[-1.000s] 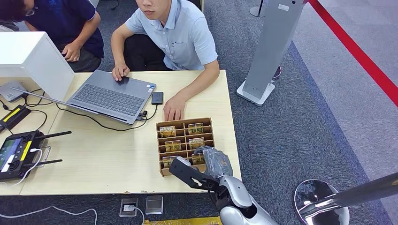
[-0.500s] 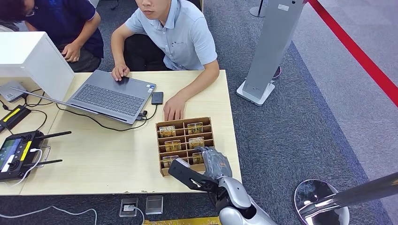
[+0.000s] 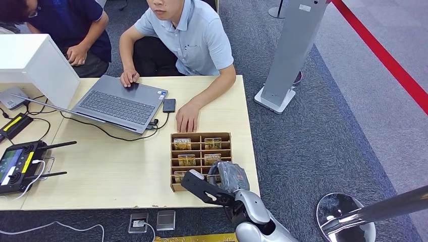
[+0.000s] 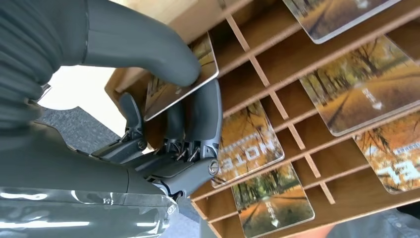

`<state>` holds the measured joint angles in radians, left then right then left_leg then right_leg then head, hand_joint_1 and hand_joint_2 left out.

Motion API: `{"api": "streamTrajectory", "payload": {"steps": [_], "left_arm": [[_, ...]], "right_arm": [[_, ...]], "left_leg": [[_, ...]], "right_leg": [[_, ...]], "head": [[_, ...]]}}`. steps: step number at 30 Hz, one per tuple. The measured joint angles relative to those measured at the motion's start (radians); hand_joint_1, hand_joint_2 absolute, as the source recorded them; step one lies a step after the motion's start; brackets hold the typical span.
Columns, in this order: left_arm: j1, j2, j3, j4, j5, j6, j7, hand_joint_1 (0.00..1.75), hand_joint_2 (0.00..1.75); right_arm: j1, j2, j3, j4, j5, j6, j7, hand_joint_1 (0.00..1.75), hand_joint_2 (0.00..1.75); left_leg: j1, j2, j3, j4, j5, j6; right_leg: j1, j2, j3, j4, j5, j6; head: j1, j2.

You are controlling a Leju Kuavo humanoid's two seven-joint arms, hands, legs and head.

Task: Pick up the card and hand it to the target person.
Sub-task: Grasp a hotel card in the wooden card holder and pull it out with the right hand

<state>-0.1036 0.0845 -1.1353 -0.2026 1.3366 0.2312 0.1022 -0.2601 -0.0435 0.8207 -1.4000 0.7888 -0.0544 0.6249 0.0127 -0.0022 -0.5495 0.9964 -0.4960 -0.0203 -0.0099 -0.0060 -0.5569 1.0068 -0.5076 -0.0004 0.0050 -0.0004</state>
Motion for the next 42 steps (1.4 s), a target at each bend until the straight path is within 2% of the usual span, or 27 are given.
{"api": "streamTrajectory", "payload": {"steps": [5,11,15,27,33,42], "left_arm": [[0.000,0.000,0.000,0.000,-0.001,0.000,0.000,0.00,0.00],[0.000,0.000,0.000,0.000,-0.006,0.000,0.000,0.00,0.00],[0.000,0.000,0.000,0.000,-0.008,-0.001,0.000,0.00,0.00],[0.000,0.000,0.000,0.000,-0.019,0.004,-0.008,0.00,0.00],[0.000,0.000,0.000,0.000,-0.017,0.003,-0.011,0.00,0.00],[0.000,0.000,0.000,0.000,-0.017,-0.001,-0.023,0.00,0.00]], "right_arm": [[-0.004,0.000,0.000,0.000,-0.002,0.000,0.000,1.32,1.75],[-0.002,0.000,0.001,0.000,-0.003,0.000,0.004,1.45,1.75],[-0.002,-0.001,0.001,0.000,-0.005,-0.003,0.005,1.40,1.75],[0.001,-0.008,-0.001,-0.016,-0.004,-0.033,-0.002,1.40,1.75],[0.002,-0.024,-0.005,-0.078,-0.002,-0.065,-0.027,1.40,1.75],[-0.032,-0.066,-0.025,-0.257,0.013,-0.091,-0.065,1.40,1.75]], "left_leg": [[0.000,0.000,0.000,0.000,0.000,0.000],[0.000,0.000,0.000,0.000,0.000,0.000],[0.000,0.000,0.000,0.000,0.000,0.000],[0.000,0.000,0.000,0.000,0.000,0.000],[0.000,0.000,0.000,0.000,0.000,0.000],[0.000,0.000,0.000,0.000,0.000,0.000]], "right_leg": [[0.000,0.000,0.000,0.000,0.000,0.000],[0.000,0.000,0.000,0.000,0.000,0.000],[0.000,0.000,0.000,0.000,0.000,0.000],[0.000,0.000,0.000,0.000,0.000,0.000],[0.000,0.000,0.000,0.000,0.000,0.000],[0.000,0.000,0.000,0.000,0.000,0.000]], "head": [[0.000,0.000],[0.000,0.000],[0.000,0.000],[0.000,0.000],[0.000,0.000],[0.000,0.000]]}}
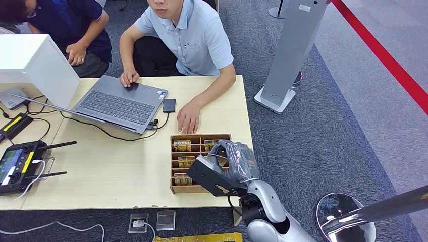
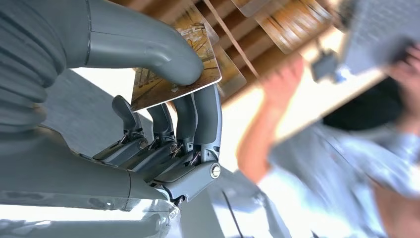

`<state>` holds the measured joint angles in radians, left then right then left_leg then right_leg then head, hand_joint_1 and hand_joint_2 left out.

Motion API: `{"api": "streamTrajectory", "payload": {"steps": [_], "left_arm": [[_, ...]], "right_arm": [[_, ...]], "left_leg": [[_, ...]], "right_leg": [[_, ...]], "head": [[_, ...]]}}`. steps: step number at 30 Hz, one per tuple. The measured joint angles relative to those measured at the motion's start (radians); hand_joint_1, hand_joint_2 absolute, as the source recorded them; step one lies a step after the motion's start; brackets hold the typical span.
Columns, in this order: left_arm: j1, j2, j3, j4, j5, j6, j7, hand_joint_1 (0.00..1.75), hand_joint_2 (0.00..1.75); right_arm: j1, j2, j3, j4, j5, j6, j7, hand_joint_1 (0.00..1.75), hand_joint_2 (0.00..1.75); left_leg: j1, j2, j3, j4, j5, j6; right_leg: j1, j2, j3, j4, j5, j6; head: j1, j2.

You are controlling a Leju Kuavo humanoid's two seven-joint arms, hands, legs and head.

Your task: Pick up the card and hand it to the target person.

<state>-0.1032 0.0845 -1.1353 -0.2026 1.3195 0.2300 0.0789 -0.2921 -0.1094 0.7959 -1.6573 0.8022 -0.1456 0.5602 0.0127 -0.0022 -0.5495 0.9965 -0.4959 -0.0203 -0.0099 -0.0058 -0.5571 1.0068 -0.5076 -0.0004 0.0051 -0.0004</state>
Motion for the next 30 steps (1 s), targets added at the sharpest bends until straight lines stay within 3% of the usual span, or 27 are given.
{"api": "streamTrajectory", "payload": {"steps": [6,12,16,20,28,30], "left_arm": [[-0.001,0.000,0.000,0.000,-0.017,-0.013,-0.006,0.00,0.00],[-0.008,0.000,-0.007,0.000,-0.034,-0.031,-0.010,0.00,0.00],[-0.009,0.000,-0.008,0.000,-0.035,-0.034,-0.010,0.00,0.00],[-0.025,-0.001,-0.025,0.000,-0.034,-0.055,-0.006,0.00,0.00],[-0.026,-0.001,-0.035,0.000,-0.026,-0.075,-0.016,0.00,0.00],[-0.026,-0.001,-0.038,0.000,-0.024,-0.076,-0.016,0.00,0.00]], "right_arm": [[-0.118,0.000,0.009,-0.036,-0.027,0.016,-0.057,1.40,1.75],[-0.300,0.065,0.048,0.107,-0.086,-0.005,-0.192,1.40,1.75],[-0.323,0.077,0.053,0.134,-0.092,-0.011,-0.212,1.40,1.75],[-0.552,0.240,0.113,0.579,-0.106,-0.049,-0.351,1.40,1.75],[-0.612,0.331,0.153,0.871,-0.113,-0.080,-0.403,1.40,1.75],[-0.613,0.344,0.161,0.912,-0.107,-0.085,-0.402,0.70,1.75]], "left_leg": [[0.000,0.000,-0.001,0.000,0.000,0.000],[0.000,-0.001,-0.001,0.000,0.001,0.000],[0.000,-0.001,-0.002,0.000,0.001,0.000],[0.000,-0.002,-0.003,0.000,0.001,0.000],[0.000,-0.002,-0.003,0.000,0.001,0.000],[0.000,-0.002,-0.003,0.000,0.001,0.000]], "right_leg": [[0.000,0.000,0.000,0.000,0.000,0.000],[0.000,-0.001,0.000,0.001,0.000,0.000],[0.000,-0.002,0.000,0.001,0.000,0.000],[0.000,-0.003,-0.001,0.002,0.000,0.000],[0.000,-0.003,-0.001,0.001,0.000,0.000],[0.000,-0.003,-0.001,0.001,0.000,0.000]], "head": [[0.000,0.000],[-0.001,0.000],[0.000,0.000],[-0.001,0.000],[0.001,0.000],[0.001,0.000]]}}
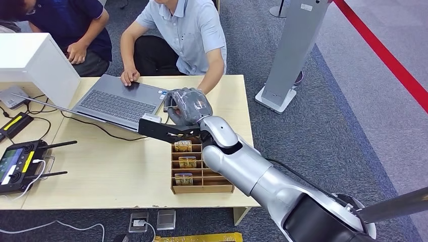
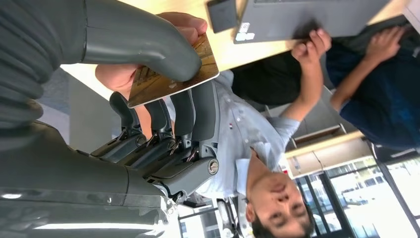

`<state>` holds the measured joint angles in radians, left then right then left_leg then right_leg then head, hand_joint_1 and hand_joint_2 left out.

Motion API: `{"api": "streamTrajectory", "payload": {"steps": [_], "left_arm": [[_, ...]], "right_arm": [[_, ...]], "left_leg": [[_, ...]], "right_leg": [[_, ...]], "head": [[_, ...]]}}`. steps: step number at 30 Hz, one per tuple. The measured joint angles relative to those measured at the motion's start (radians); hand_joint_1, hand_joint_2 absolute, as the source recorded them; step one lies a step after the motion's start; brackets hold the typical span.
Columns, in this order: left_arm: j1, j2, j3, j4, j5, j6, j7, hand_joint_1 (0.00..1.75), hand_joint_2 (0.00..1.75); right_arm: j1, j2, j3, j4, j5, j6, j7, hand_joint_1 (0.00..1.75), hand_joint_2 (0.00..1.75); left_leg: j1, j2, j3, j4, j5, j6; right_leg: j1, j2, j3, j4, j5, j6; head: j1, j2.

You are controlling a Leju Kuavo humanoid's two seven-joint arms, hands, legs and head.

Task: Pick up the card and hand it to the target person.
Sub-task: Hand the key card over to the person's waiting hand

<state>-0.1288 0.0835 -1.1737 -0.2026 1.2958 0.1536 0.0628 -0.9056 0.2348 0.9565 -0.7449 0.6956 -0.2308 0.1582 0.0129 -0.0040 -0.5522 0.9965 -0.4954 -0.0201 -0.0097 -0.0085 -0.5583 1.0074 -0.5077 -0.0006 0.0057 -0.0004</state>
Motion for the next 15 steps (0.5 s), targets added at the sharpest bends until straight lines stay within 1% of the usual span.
{"api": "streamTrajectory", "payload": {"steps": [2,10,15], "left_arm": [[0.001,0.000,-0.002,0.000,0.002,-0.004,0.000,0.00,0.00],[0.001,0.000,-0.008,0.000,0.012,-0.010,-0.002,0.00,0.00],[0.005,0.000,-0.008,0.000,0.031,-0.005,-0.011,0.00,0.00]], "right_arm": [[-0.001,0.010,0.006,0.033,0.004,-0.004,0.005,0.00,1.75],[-0.011,0.027,0.026,0.117,-0.004,-0.016,0.002,0.00,1.75],[-0.025,0.029,0.029,0.128,-0.030,-0.070,-0.016,0.00,1.75]], "left_leg": [[0.000,0.000,0.000,0.000,0.000,0.000],[0.000,0.000,0.000,0.000,0.000,0.000],[0.000,0.000,0.000,0.000,0.000,0.000]], "right_leg": [[0.000,0.000,0.000,0.000,0.000,0.000],[0.000,0.000,0.000,0.000,0.000,0.000],[0.000,0.000,0.000,0.000,0.000,0.000]], "head": [[0.000,0.000],[-0.001,0.000],[-0.001,0.000]]}}
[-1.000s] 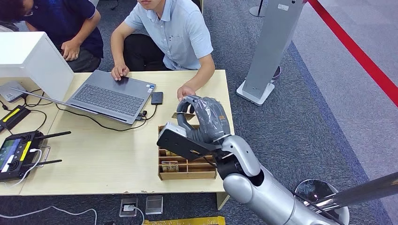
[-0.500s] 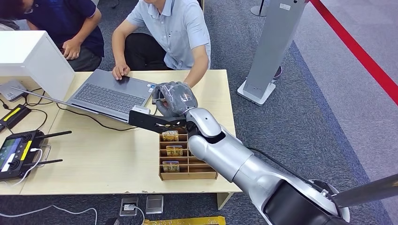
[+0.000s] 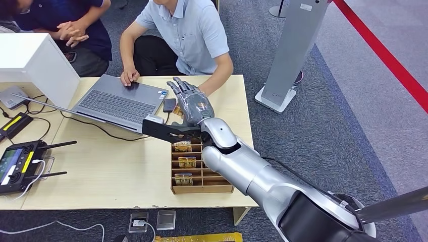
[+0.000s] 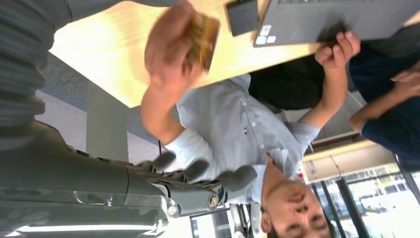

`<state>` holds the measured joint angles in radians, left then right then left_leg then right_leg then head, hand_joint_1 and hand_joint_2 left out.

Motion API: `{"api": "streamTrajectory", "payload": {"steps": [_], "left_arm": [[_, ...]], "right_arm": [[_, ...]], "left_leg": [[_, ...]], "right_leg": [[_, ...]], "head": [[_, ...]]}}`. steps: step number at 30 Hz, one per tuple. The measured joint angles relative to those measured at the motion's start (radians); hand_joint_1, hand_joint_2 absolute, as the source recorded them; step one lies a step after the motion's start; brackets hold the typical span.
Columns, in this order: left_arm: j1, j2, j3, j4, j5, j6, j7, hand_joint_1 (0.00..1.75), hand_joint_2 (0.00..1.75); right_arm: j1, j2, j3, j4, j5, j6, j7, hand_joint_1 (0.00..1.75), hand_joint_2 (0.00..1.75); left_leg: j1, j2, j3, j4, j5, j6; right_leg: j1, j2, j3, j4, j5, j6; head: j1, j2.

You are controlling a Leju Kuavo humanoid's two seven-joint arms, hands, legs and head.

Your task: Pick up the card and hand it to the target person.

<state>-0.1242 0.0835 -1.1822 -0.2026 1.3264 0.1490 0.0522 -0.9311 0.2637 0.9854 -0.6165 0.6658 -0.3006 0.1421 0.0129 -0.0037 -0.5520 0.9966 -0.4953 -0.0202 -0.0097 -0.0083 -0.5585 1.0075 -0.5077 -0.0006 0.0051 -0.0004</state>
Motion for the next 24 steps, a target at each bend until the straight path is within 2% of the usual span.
{"api": "streamTrajectory", "payload": {"steps": [4,8,10,14,17,21,24], "left_arm": [[0.007,0.000,0.000,0.000,0.015,0.003,-0.009,0.00,0.00],[0.014,0.000,0.000,0.000,0.029,0.010,-0.009,0.00,0.00],[0.016,0.000,0.000,0.000,0.037,0.012,-0.006,0.00,0.00],[0.019,0.000,0.000,0.000,0.052,0.015,-0.005,0.00,0.00],[0.022,0.000,0.000,0.000,0.064,0.021,-0.007,0.00,0.00],[0.024,0.000,0.001,0.000,0.075,0.023,-0.012,0.00,0.00],[0.027,0.000,0.001,0.000,0.076,0.025,-0.012,0.00,0.00]], "right_arm": [[-0.003,-0.007,-0.012,-0.027,-0.076,-0.023,-0.016,0.00,1.75],[0.005,-0.036,-0.040,-0.101,-0.212,0.014,-0.005,0.00,1.75],[0.022,-0.057,-0.060,-0.154,-0.322,0.046,-0.009,0.00,1.75],[0.098,-0.113,-0.108,-0.297,-0.642,0.112,-0.071,0.00,1.75],[0.172,-0.168,-0.140,-0.419,-0.806,0.096,-0.133,0.00,1.75],[0.293,-0.247,-0.178,-0.586,-0.858,0.046,-0.200,0.00,1.75],[0.382,-0.300,-0.202,-0.693,-0.870,0.054,-0.223,0.00,1.75]], "left_leg": [[0.000,0.000,0.000,0.000,0.000,0.000],[0.000,0.000,0.000,0.000,0.000,0.000],[0.000,0.000,0.001,0.000,0.000,0.000],[0.000,0.000,0.001,0.000,0.000,0.000],[0.000,0.000,0.000,0.000,0.000,0.000],[0.000,0.001,0.001,0.000,-0.001,0.000],[0.000,0.001,0.000,0.000,-0.001,0.001]], "right_leg": [[0.000,0.000,0.000,0.000,0.000,0.000],[0.000,0.000,0.000,0.000,0.000,0.000],[0.000,0.000,0.000,0.000,0.000,0.000],[0.000,0.000,-0.001,-0.001,0.000,0.000],[0.000,0.000,-0.001,-0.001,0.000,0.000],[0.000,0.001,-0.001,-0.002,0.000,0.000],[0.000,0.001,-0.001,-0.002,0.000,0.000]], "head": [[0.000,0.000],[0.000,0.000],[0.000,0.000],[0.000,0.000],[0.000,0.000],[0.000,0.000],[0.001,0.000]]}}
